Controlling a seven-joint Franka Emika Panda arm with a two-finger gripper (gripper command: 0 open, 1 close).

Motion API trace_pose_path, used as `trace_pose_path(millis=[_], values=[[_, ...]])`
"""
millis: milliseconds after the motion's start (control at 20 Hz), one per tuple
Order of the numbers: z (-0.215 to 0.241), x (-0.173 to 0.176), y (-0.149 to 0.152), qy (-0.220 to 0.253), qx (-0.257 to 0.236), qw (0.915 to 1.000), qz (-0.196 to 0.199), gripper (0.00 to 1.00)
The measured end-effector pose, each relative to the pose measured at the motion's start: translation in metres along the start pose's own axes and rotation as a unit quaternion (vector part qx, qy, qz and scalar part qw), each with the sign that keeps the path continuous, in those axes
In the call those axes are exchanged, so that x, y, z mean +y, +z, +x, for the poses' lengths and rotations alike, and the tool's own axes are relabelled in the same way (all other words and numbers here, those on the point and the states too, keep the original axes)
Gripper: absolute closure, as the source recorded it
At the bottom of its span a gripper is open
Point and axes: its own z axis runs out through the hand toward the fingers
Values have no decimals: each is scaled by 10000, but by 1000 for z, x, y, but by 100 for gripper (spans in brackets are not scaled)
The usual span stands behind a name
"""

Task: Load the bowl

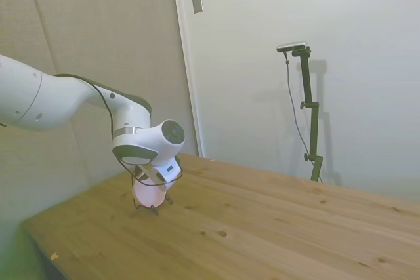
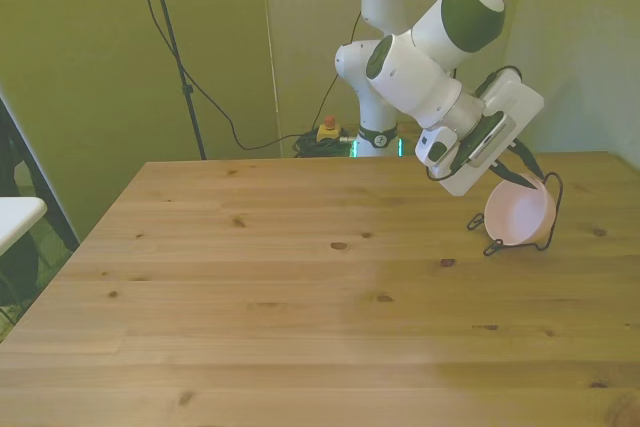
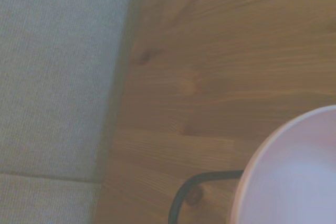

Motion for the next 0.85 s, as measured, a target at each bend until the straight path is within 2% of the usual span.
trace_pose_path(millis=[150,300,500,700,850], values=[[-3,-4,-4,-53,28,10000,29,0],[-9,-8,-22,-127,152,9998,74,0],[-18,-5,-83,-82,669,9975,-224,0],[-32,4,-162,290,1583,9839,-777,0],[-41,16,-184,593,2150,9671,-1226,0]])
